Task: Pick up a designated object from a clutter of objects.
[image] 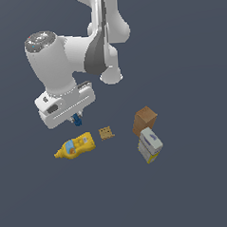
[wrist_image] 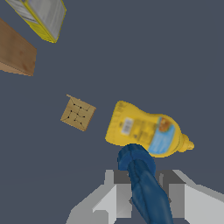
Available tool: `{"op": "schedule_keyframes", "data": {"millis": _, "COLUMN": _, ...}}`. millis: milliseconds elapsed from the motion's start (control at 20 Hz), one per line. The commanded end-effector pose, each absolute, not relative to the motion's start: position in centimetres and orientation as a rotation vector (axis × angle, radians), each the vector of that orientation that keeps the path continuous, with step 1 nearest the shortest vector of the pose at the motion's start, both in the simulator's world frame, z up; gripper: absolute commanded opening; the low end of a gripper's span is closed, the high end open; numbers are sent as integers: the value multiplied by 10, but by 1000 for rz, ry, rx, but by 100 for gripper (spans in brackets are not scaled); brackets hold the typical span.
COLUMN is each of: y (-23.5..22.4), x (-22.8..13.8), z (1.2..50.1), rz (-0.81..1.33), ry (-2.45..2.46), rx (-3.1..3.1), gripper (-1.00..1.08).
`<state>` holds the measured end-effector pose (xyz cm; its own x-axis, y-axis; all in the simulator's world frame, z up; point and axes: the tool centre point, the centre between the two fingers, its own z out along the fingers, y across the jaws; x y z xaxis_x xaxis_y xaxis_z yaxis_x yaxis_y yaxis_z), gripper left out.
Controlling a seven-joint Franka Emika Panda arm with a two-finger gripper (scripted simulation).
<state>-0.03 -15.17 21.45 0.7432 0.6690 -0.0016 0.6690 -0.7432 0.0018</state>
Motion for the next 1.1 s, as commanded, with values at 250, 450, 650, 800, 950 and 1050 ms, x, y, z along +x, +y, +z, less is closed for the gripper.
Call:
{"op": "schedule_keyframes", "data": {"millis": 250, "y": -147, "x": 34, "z": 280, "rz": -2, "ry": 1125, "rx": 2931, "gripper": -100}}
{"op": "schedule_keyframes", "data": {"millis": 450, "y": -146, "x": 50, "z": 309, "rz": -2, "ry": 1125, "rx": 2931, "gripper": -100}}
{"op": "schedule_keyframes", "data": {"millis": 650, "y": -144, "x": 65, "z": 335, "rz": -1, "ry": 1126, "rx": 2932, "gripper": -100}}
{"op": "schedule_keyframes", "data": {"millis": 800, "y": -143, "x": 75, "z": 353, "rz": -1, "ry": 1127, "rx": 2932, "gripper": -100}}
{"op": "schedule_keyframes", "data": {"millis": 950, "y": -142, "x": 84, "z": 368, "rz": -1, "ry": 1127, "rx": 2932, "gripper": -100}}
{"op": "schedule_keyframes", "data": {"millis": 1050, "y": -142, "x": 89, "z": 376, "rz": -1, "ry": 1127, "rx": 2932, "gripper": -100}}
